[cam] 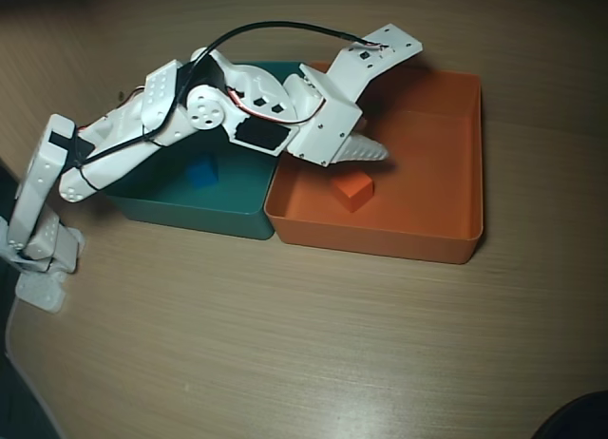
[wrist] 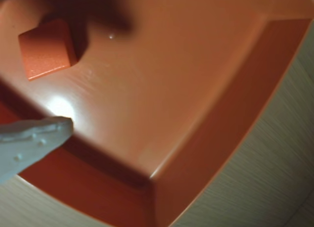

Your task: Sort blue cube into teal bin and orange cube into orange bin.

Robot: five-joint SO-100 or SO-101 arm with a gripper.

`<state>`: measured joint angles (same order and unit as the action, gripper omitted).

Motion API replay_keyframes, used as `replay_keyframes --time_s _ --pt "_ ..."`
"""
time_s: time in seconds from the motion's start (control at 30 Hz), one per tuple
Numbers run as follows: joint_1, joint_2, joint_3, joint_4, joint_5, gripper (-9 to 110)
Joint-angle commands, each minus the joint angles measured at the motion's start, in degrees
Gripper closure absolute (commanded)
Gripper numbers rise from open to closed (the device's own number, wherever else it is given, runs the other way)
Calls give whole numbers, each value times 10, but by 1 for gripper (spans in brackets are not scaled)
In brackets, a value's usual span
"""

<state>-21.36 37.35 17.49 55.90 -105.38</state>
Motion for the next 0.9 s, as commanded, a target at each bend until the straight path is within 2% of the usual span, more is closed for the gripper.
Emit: replay_keyframes --time_s 0.0,0.1,0.4,0.63,0.87 --pt "2 29 -47 -4 5 99" --pt "2 30 -47 -4 5 108" --pt "19 113 15 0 5 107" --pt "76 328 231 0 4 107" --pt "196 548 518 1 -5 107"
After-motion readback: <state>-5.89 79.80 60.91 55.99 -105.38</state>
